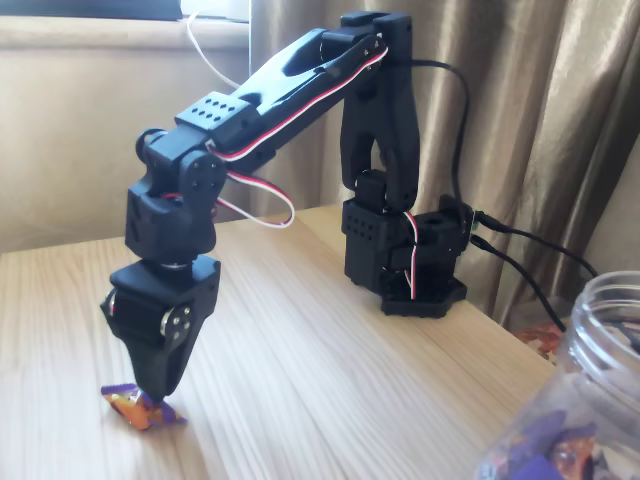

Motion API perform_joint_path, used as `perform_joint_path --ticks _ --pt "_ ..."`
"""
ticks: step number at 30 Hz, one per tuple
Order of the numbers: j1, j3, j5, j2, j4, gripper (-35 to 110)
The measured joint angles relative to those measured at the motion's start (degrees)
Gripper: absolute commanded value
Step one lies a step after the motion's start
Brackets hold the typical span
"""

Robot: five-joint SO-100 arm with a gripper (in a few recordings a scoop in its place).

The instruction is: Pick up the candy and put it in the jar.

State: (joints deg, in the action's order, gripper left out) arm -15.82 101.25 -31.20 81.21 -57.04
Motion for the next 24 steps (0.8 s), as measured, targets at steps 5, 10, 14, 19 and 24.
perform_joint_path --ticks 5,10,14,19,24 --pt "-0.09 0.00 0.97 0.00 -0.09 12" --pt "0.79 -0.62 1.76 0.53 -2.46 21" --pt "0.53 -4.22 2.11 -0.79 -3.87 22" --pt "0.53 -11.78 2.90 -8.09 -7.29 24" --pt "0.62 -17.49 3.78 -13.10 -9.76 26"
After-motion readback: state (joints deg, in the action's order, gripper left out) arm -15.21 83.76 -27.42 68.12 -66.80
